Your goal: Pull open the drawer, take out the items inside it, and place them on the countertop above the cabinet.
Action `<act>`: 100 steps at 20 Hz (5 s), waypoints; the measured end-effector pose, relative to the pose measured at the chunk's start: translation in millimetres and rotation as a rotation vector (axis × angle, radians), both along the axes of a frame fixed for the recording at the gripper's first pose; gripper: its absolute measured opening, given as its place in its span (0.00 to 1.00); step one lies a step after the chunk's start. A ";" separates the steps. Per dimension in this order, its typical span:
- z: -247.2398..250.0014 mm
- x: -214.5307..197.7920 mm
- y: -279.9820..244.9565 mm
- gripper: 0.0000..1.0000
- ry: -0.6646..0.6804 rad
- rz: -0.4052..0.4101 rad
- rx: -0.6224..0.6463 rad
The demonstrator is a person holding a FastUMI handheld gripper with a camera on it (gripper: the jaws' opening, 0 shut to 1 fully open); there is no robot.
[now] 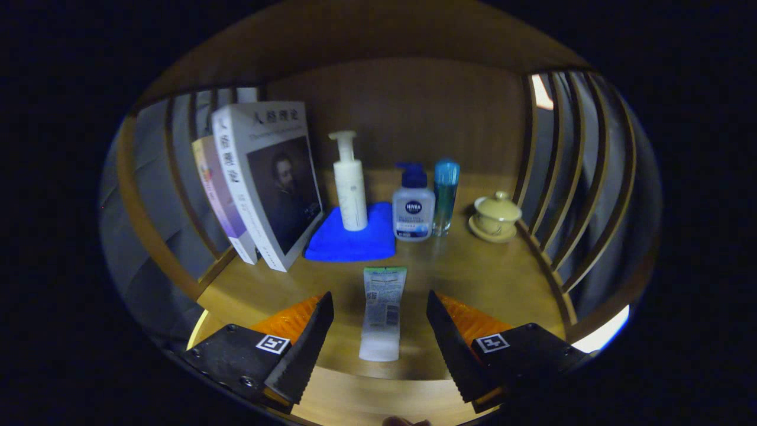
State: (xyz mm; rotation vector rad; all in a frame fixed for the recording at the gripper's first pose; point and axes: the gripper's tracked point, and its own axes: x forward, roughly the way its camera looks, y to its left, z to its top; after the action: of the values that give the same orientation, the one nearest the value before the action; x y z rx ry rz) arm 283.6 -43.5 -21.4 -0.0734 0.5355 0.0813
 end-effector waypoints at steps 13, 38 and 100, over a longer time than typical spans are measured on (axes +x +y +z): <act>30.3 -137.6 19.0 0.98 -0.334 -0.050 -0.001; -89.8 -320.9 40.5 0.98 -0.399 -0.129 0.075; -152.7 -85.7 31.4 1.00 -0.266 -0.195 0.015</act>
State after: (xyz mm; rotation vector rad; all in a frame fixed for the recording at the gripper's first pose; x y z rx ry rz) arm 198.0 -12.2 -174.1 -0.0167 0.2742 -0.1141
